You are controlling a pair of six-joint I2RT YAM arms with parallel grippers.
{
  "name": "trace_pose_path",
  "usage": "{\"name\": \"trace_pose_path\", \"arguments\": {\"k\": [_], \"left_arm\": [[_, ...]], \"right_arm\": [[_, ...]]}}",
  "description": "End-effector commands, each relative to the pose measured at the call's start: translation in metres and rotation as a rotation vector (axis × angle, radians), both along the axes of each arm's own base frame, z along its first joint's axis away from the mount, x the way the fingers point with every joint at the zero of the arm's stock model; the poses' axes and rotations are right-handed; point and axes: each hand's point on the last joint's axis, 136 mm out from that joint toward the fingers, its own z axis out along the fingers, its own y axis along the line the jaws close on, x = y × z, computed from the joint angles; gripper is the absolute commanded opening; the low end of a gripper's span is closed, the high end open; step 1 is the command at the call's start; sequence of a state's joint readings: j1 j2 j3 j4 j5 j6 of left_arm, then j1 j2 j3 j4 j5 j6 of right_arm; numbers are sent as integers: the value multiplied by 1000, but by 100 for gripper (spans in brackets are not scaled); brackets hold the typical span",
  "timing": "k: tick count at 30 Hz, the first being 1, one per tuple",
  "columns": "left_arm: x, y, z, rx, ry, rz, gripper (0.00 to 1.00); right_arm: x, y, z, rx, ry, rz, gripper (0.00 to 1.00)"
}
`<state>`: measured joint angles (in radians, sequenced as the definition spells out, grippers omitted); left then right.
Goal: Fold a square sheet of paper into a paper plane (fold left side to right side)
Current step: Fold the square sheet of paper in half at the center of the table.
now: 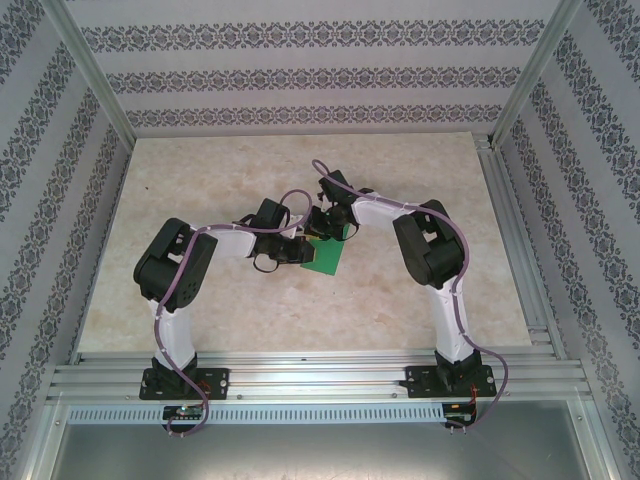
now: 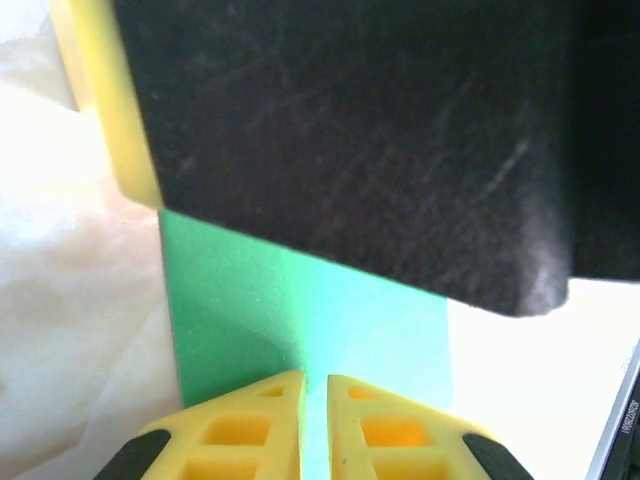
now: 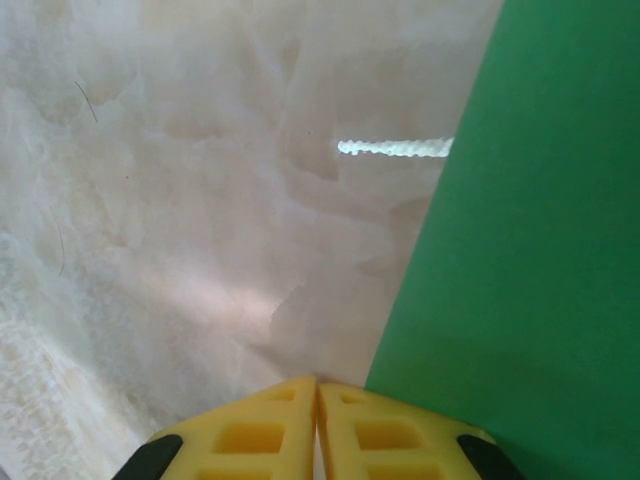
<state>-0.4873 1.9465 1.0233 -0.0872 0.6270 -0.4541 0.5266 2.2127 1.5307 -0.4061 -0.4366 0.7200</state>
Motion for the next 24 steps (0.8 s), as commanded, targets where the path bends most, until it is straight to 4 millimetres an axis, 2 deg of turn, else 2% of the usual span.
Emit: {"name": "trace_pose_path", "arguments": {"k": [1,6,24], "left_arm": [[-61,37,-64,217,191,-52,16],[-61,38,-64,219,189,-50,16],[-65,41,-68,228,200,-43,16]], "right_arm": [[79,-40,-11,-44,-193,-228,10],[81,-42,-15,-48,-189,-233,10],[127,-71,2,-33,-256,-344,10]]}}
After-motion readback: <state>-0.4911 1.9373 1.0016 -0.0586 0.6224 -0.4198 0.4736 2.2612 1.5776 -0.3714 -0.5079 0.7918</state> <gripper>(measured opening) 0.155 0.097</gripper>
